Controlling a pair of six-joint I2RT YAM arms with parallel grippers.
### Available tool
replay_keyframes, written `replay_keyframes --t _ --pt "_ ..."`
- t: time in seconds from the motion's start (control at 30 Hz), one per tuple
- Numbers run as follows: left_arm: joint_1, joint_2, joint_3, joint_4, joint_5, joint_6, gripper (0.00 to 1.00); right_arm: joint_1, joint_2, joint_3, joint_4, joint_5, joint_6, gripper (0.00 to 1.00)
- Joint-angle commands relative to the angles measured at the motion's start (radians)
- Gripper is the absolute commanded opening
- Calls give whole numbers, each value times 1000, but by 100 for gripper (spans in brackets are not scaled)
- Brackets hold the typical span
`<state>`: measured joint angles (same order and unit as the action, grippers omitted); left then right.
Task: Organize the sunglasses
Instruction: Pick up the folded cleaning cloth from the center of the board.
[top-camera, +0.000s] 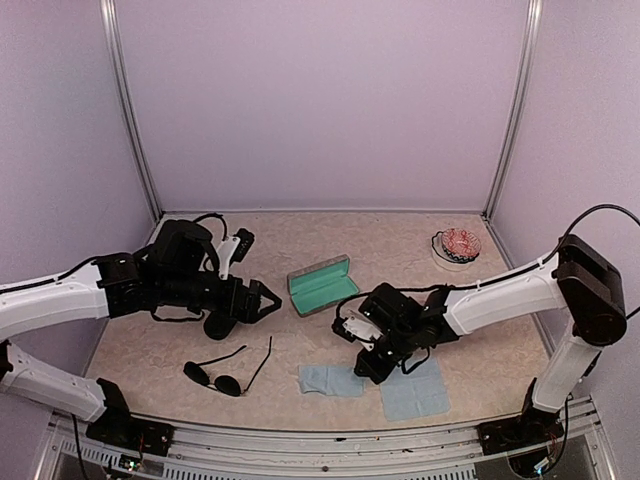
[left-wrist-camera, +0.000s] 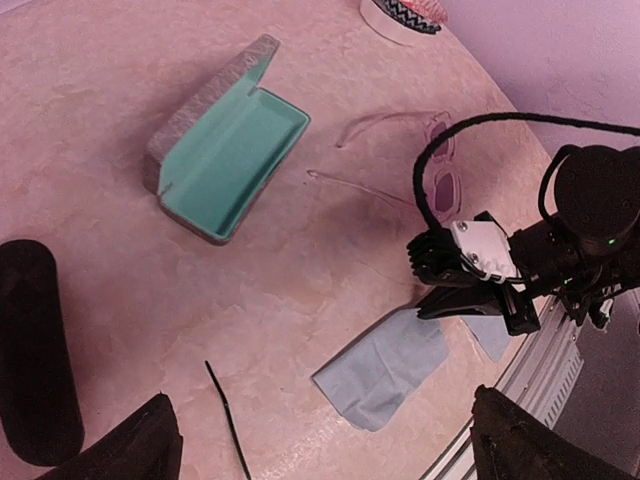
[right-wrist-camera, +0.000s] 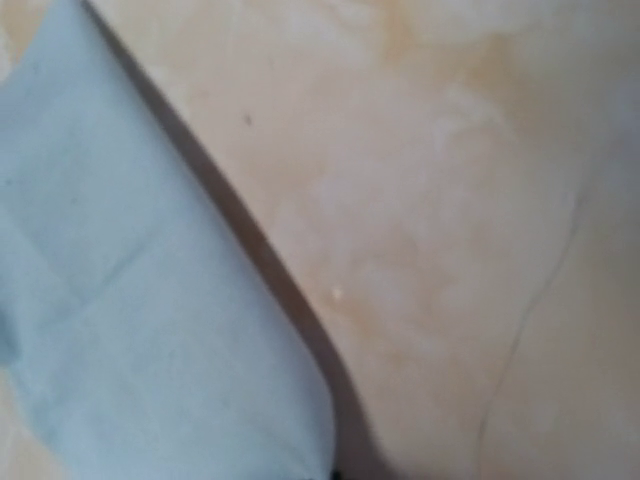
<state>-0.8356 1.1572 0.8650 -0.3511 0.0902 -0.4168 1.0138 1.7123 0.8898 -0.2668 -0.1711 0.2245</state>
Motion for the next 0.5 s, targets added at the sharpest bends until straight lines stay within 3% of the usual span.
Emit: replay_keyframes --t 0.0,0.47 --pt "-83 109 56 5 11 -22 97 -10 -51 -41 -29 7 -23 0" --pt "-216 460 144 70 47 -82 77 -11 -132 -123 4 -7 -14 0"
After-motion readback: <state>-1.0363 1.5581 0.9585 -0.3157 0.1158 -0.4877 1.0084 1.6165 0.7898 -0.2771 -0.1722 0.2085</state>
